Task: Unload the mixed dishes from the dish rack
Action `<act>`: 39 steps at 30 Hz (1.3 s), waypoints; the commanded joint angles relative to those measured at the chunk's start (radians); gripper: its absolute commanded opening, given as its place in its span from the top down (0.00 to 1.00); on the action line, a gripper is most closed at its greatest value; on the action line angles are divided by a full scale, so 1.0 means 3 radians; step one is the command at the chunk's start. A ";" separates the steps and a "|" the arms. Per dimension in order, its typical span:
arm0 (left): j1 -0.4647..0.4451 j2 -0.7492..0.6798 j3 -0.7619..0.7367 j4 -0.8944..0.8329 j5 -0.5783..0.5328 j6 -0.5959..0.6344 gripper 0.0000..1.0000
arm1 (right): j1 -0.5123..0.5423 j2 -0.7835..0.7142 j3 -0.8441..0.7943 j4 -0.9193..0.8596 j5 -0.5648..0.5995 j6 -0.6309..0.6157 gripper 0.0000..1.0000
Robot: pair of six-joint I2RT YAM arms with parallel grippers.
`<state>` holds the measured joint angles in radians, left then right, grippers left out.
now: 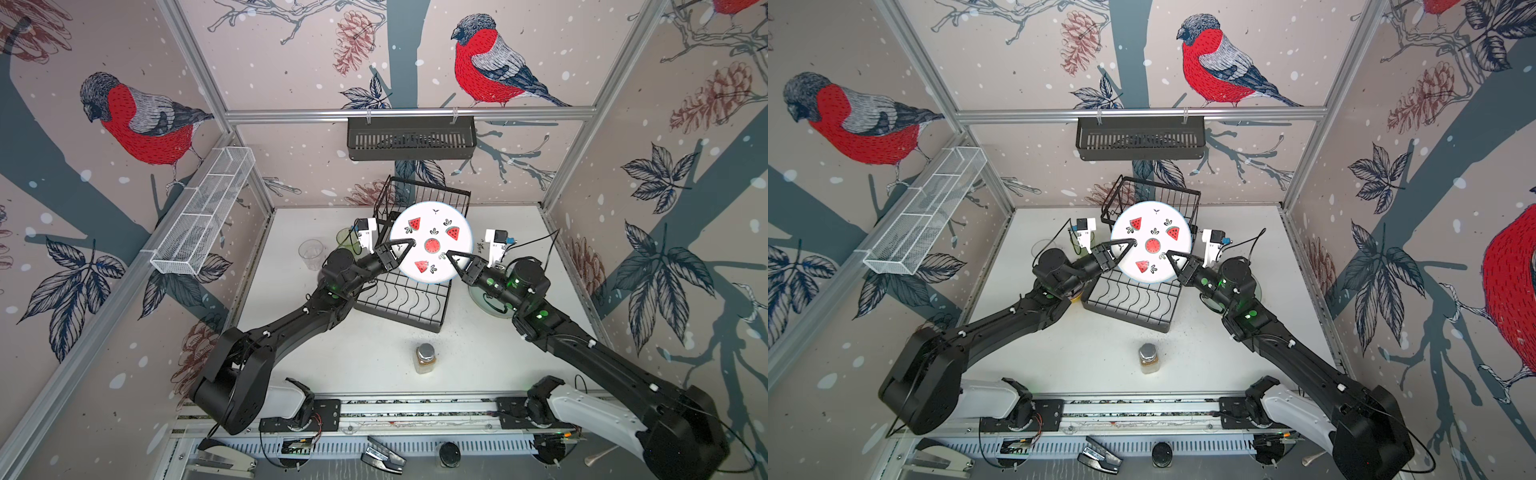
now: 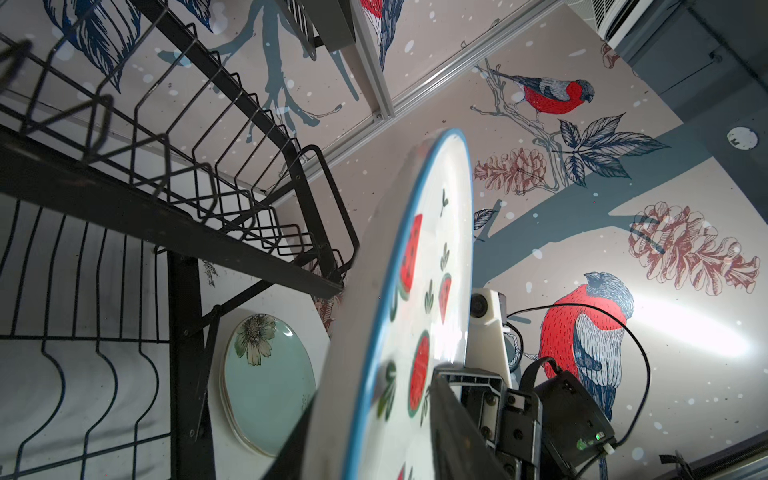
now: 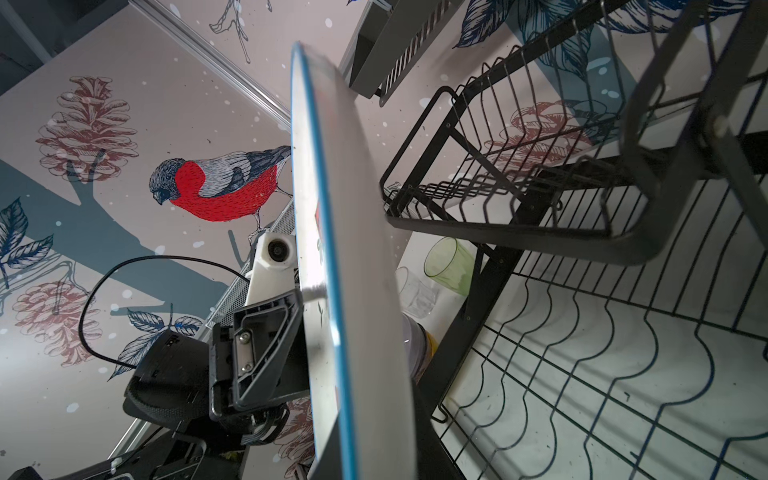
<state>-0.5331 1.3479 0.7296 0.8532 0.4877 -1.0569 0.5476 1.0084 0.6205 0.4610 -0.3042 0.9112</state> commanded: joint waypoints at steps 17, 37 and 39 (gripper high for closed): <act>-0.0002 -0.0203 0.0007 0.0028 -0.0192 0.0330 0.03 | -0.0118 0.0004 -0.0008 0.0156 -0.0014 0.0019 1.00; -0.0001 -0.0648 0.0025 -0.0662 -0.0570 0.0632 0.03 | -0.0548 -0.0228 0.0023 0.0064 -0.0201 0.0051 1.00; 0.0002 -0.0715 0.0014 -0.0766 -0.0614 0.0671 0.03 | -0.0617 -0.0272 0.0023 0.0059 -0.0219 0.0051 1.00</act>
<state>-0.5331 1.1538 0.7300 0.6693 0.3363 -0.8955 0.3798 0.9459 0.6170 0.3794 -0.3435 0.9184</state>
